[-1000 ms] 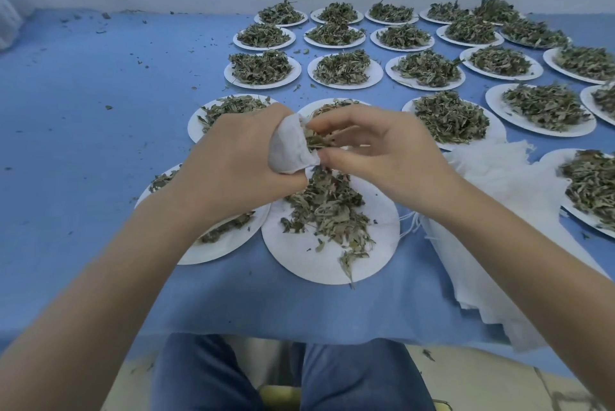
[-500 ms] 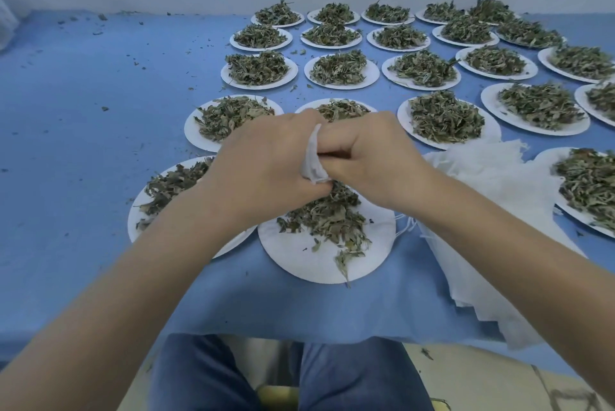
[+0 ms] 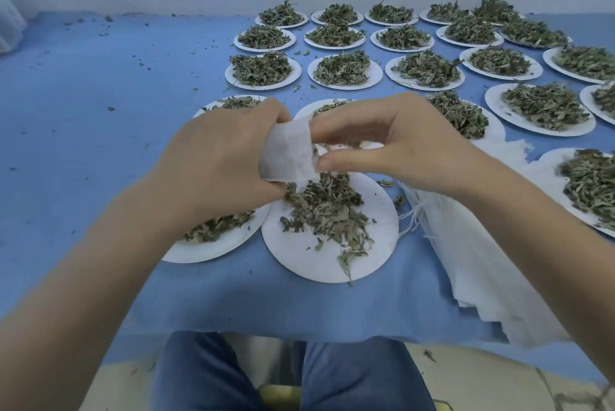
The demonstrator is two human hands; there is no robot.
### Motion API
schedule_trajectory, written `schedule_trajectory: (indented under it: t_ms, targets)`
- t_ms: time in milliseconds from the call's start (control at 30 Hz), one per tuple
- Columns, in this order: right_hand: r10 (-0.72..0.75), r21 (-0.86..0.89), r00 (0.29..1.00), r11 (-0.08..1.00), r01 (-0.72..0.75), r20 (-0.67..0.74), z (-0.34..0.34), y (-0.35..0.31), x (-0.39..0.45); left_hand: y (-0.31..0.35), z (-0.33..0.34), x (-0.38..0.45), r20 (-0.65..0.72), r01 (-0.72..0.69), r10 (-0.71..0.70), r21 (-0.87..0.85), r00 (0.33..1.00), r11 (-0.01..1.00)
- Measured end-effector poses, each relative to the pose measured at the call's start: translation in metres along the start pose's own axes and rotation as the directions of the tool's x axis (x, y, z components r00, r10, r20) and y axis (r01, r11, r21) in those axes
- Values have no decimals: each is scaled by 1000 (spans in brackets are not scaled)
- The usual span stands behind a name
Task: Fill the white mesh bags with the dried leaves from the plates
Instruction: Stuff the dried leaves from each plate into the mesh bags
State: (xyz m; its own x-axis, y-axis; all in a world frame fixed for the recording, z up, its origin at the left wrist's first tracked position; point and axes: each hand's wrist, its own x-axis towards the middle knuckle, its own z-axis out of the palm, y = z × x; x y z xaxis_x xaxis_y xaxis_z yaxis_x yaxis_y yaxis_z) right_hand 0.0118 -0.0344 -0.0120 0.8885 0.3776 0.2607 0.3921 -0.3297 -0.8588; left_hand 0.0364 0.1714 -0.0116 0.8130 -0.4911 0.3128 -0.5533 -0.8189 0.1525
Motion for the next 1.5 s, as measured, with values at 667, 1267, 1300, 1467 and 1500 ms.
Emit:
schedule_trajectory:
  t_ms: [667, 1267, 1300, 1467, 1500]
  targets:
    - [327, -812, 934, 579, -81, 141, 22, 37, 0, 10, 6, 5, 85, -47, 41, 60, 996, 997]
    - [107, -722, 993, 690, -42, 45, -13, -5, 4, 0, 3, 4, 109, 39, -40, 11, 993, 999]
    - [108, -723, 993, 689, -49, 35, -16, -6, 4, -1, 3, 4, 104, 46, -48, 16, 993, 999]
    - [70, -735, 996, 678, -9, 52, -12, -11, 6, -1, 3, 4, 87, 15, -25, 104, 996, 994]
    - [54, -735, 996, 678, 18, 74, -8, -12, 7, 0, 4, 5, 87, 2, -12, 116, 996, 993]
